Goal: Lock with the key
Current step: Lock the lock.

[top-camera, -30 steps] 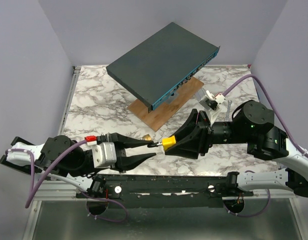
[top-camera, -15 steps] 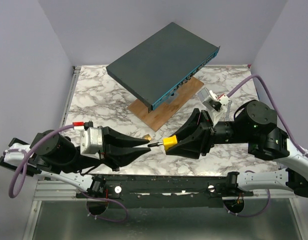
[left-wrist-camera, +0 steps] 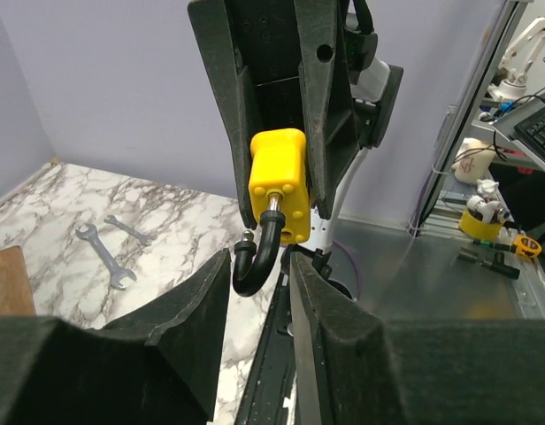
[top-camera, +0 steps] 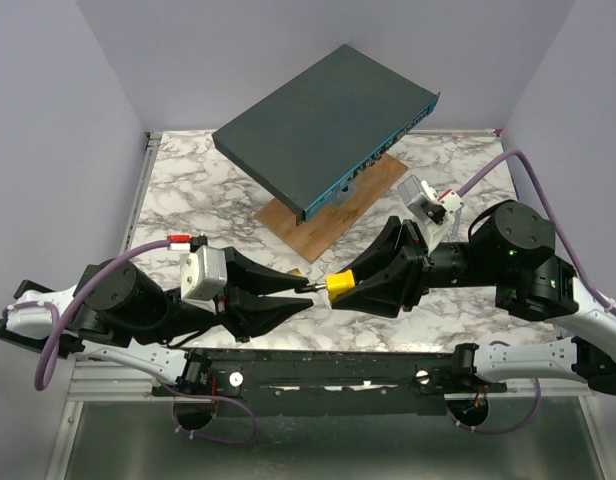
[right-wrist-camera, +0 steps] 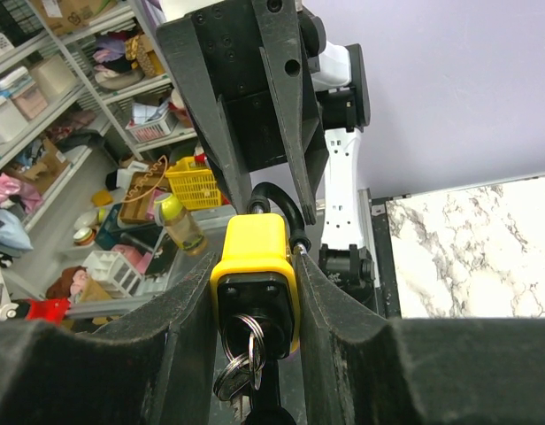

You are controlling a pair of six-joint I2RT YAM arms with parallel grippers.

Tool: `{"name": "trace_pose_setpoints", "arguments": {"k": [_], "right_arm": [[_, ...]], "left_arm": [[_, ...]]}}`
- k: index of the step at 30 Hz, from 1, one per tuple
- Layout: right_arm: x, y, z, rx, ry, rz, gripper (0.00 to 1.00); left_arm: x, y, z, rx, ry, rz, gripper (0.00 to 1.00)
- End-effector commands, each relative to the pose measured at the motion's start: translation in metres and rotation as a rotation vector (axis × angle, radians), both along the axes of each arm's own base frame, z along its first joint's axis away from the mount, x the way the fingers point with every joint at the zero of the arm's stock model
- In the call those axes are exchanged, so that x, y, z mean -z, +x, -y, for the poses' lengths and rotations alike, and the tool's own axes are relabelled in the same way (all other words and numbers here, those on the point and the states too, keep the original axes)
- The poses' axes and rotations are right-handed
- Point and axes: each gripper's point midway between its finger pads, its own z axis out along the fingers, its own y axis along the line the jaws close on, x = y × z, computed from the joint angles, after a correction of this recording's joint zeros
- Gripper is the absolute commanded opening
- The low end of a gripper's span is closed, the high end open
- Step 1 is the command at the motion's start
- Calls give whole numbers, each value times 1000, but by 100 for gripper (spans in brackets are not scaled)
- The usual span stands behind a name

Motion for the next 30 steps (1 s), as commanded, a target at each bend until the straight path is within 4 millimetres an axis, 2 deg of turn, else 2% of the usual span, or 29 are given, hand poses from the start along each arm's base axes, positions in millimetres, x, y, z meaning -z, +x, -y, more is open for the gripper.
{"name": "trace_pose_setpoints", "arguments": {"k": [1, 5, 10, 18, 26, 30], "right_arm": [[-25, -5, 10, -11, 100, 47, 1], [-24, -5, 10, -10, 100, 50, 1], [-21, -1, 10, 12, 97, 65, 1], [-13, 0, 1, 0, 85, 86, 1], [-12, -3, -2, -23, 99, 101, 1], [-11, -11, -4, -77, 107, 100, 1]], "left_arm": [[-2, -3, 0, 31, -14, -11, 31], [-4, -5, 0, 49, -28, -25, 24], [-3, -9, 2, 80, -21, -59, 0], [-8, -9, 1, 89, -36, -114, 0], [-13, 0, 4, 53, -52, -201, 0], [-17, 8, 6, 17, -67, -237, 0]]}}
